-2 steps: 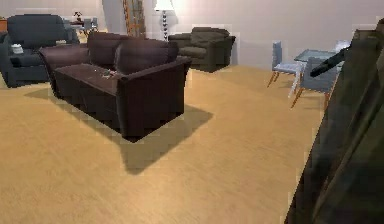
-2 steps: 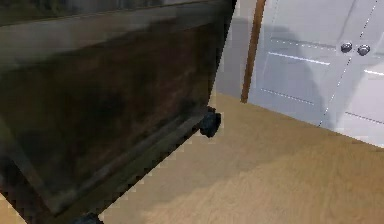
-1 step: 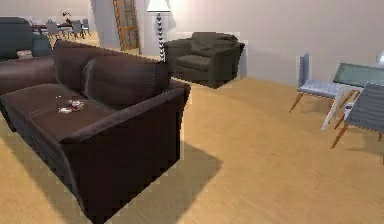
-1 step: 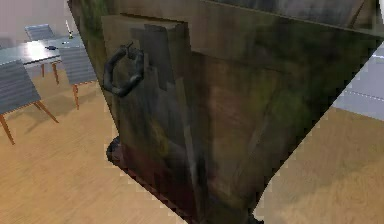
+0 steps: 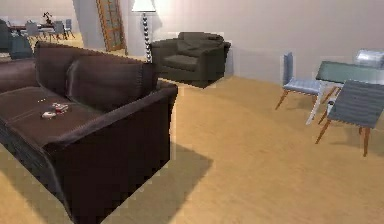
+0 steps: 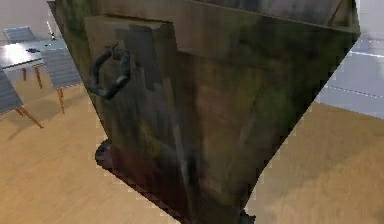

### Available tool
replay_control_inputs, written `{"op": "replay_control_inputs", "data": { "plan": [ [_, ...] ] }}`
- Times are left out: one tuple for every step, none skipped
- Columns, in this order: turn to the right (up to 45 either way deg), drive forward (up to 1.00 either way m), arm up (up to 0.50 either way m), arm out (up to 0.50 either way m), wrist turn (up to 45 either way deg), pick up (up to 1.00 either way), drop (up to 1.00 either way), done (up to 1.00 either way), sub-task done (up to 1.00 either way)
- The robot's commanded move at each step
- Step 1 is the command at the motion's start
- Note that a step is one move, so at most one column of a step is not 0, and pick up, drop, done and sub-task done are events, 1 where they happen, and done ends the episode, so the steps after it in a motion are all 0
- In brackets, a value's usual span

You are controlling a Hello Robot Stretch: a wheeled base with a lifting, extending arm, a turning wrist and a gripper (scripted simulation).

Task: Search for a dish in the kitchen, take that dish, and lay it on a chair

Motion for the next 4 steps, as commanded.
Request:
{"op": "replay_control_inputs", "data": {
  "plan": [
    [0.0, 0.30, 0.00, 0.00, 0.0, 0.00, 0.00, 0.00, 0.00],
    [21.0, 0.00, 0.00, 0.00, 0.0, 0.00, 0.00, 0.00, 0.00],
    [0.0, 1.00, 0.00, 0.00, 0.0, 0.00, 0.00, 0.00, 0.00],
    [0.0, 0.50, 0.00, 0.00, 0.0, 0.00, 0.00, 0.00, 0.00]
  ]
}}
